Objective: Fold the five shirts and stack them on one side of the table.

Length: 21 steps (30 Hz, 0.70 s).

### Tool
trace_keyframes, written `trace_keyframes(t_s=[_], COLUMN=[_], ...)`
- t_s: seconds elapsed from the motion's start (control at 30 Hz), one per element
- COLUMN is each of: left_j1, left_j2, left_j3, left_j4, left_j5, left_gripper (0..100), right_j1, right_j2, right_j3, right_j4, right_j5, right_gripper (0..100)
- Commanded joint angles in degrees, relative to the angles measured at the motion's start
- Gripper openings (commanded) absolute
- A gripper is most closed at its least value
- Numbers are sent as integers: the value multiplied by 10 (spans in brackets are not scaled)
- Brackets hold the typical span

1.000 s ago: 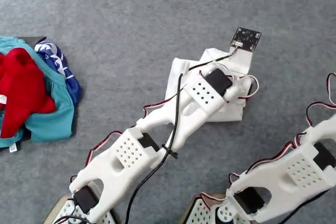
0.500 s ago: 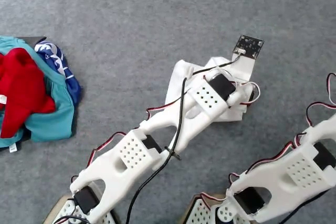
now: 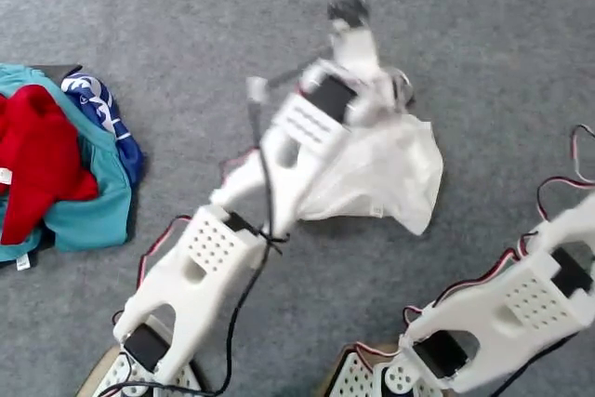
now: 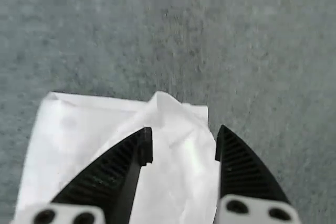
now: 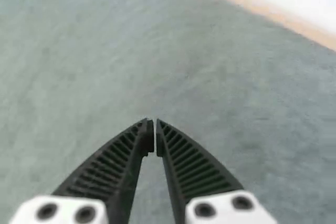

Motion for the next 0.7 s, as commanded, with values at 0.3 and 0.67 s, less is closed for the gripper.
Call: trace_keyframes(t_s=[0.3, 0.67], left_j1=[-225, -246], left_j2=[-86, -424], left_j3=[-81, 508], left_j4=[170, 153], left_j5=[-158, -277], left_gripper=[113, 112], right_j1=[-237, -418], right_j2=[-5, 26], right_j3=[-249, -378], right_j4=[378, 724], right_j5=[231, 417], right_gripper=[25, 25])
